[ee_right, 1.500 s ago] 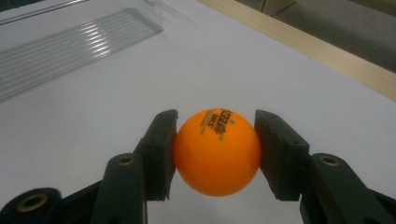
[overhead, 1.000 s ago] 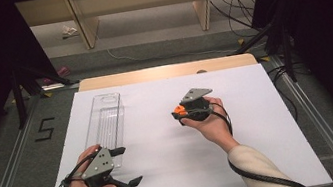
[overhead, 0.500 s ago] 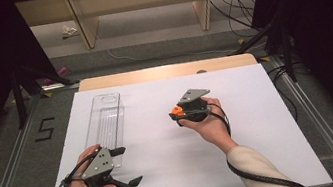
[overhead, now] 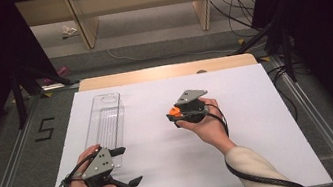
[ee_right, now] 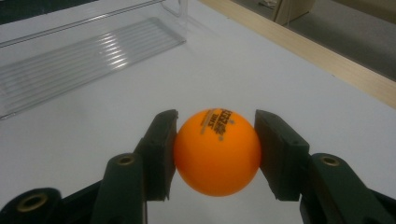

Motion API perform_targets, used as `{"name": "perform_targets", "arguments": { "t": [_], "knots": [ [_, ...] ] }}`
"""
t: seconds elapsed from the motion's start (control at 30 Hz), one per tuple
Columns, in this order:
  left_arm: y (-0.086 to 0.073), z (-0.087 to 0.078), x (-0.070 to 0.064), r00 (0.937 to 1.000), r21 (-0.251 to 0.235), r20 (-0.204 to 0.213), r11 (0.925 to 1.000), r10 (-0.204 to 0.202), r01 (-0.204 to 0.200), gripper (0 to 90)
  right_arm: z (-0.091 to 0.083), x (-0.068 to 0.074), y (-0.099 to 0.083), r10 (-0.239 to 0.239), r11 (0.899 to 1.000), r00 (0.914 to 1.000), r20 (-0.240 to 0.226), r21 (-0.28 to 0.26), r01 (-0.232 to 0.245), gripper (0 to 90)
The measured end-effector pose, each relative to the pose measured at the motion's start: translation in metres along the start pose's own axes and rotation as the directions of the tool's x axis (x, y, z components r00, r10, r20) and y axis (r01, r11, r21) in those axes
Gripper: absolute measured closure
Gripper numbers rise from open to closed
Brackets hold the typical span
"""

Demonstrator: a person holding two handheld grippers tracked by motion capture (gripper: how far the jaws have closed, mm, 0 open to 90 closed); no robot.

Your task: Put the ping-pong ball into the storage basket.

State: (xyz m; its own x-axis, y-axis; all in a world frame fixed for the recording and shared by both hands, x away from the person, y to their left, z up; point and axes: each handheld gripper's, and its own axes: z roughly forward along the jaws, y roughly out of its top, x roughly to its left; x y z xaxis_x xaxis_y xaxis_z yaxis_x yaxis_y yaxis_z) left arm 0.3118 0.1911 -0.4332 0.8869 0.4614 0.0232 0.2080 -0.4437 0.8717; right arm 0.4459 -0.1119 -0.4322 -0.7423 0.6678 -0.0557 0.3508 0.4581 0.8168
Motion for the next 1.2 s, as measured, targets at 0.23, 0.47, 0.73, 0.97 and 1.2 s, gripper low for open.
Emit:
{"name": "perform_targets", "arguments": {
  "t": [0.23, 0.47, 0.73, 0.97, 1.2],
  "knots": [
    [0.000, 0.000, 0.000, 1.0000, 0.000, 0.000, 1.0000, 0.000, 0.000, 0.0, 0.001, 0.002, 0.000, -0.002, 1.000, 1.0000, -0.004, 0.002, 0.002, 51.4],
    [0.000, 0.000, 0.000, 1.0000, 0.002, 0.000, 1.0000, 0.002, -0.002, 0.0, 0.001, 0.004, 0.002, -0.006, 1.000, 1.0000, -0.008, -0.002, 0.006, 51.4],
    [0.000, 0.000, 0.000, 1.0000, 0.001, -0.001, 1.0000, 0.001, -0.001, 0.0, 0.001, 0.007, 0.004, -0.013, 1.000, 0.9998, -0.016, -0.006, 0.013, 51.4],
    [0.000, 0.000, 0.000, 1.0000, 0.002, 0.000, 1.0000, 0.003, -0.003, 0.0, 0.002, 0.010, 0.005, -0.015, 1.000, 0.9996, -0.024, -0.006, 0.014, 51.4],
    [0.000, 0.000, 0.000, 1.0000, 0.002, 0.001, 1.0000, 0.003, -0.003, 0.0, 0.002, 0.012, 0.008, -0.021, 1.000, 0.9994, -0.027, -0.014, 0.021, 51.4]
  ]
}}
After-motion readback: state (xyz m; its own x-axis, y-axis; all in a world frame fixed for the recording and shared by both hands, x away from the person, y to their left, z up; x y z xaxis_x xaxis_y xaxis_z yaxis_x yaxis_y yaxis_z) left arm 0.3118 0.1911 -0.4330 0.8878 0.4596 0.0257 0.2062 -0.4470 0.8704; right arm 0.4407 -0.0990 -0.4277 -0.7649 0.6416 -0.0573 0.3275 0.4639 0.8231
